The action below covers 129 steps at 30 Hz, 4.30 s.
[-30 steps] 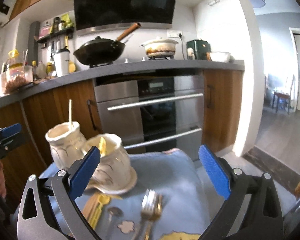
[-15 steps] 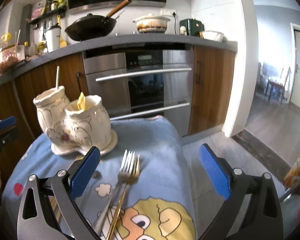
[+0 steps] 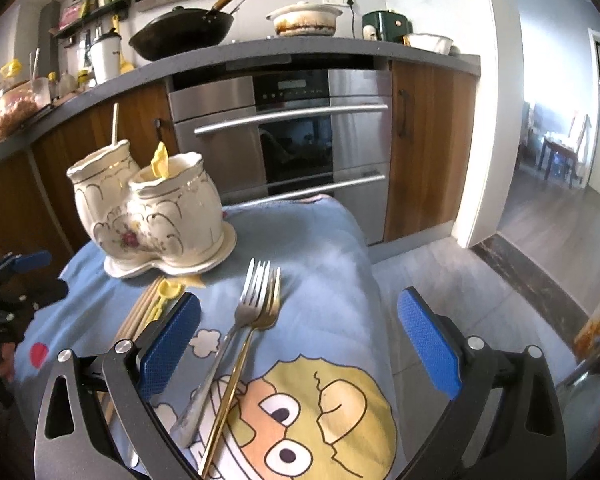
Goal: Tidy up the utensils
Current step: 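Withdraw both open tools back toward the utensils on the cloth, then grasp another wooden chopstick with the left tool while the right tool grasps the gold fork, then lift the chopstick and gold fork and carry them above the ceramic holder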
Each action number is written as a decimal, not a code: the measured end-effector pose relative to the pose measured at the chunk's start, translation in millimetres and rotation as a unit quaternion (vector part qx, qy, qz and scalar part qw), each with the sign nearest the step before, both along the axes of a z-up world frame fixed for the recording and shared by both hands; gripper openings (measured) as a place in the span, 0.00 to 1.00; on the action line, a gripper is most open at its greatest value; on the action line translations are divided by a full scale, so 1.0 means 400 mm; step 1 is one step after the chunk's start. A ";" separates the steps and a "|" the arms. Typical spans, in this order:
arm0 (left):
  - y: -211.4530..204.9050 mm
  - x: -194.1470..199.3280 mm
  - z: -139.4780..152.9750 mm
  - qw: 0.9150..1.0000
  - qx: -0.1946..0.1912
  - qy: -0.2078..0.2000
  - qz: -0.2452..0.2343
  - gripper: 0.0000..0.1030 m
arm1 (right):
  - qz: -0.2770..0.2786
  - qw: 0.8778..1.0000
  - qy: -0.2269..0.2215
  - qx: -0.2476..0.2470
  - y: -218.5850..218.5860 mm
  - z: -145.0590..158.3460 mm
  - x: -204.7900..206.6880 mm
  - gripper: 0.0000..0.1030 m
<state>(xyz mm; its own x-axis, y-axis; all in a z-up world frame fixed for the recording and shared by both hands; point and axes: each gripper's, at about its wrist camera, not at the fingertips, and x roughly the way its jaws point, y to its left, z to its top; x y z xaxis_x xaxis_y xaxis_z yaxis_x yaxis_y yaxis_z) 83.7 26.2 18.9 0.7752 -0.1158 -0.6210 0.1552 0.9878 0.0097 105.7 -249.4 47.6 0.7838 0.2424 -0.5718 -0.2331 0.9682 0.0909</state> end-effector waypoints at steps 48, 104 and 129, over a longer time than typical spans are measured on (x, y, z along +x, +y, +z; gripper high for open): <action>-0.128 0.052 -0.116 0.986 0.040 0.155 -0.045 0.09 | 0.064 0.984 0.143 -0.079 0.137 -0.122 0.065 0.19; 0.041 -0.062 0.196 0.992 -0.035 -0.115 -0.043 0.04 | 0.073 0.991 -0.106 0.040 0.115 0.207 -0.021 0.06; 0.083 0.201 0.357 0.962 -0.125 -0.241 -0.021 0.04 | 0.101 0.975 -0.176 0.095 0.236 0.415 0.167 0.06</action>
<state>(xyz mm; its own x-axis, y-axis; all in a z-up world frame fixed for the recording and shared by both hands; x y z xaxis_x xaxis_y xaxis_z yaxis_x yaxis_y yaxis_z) 164.1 59.4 161.6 0.9575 -0.2523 -0.1394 0.2319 0.9615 -0.1475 172.5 -155.0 213.6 0.8486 0.4871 -0.2062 -0.4660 0.8729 0.1443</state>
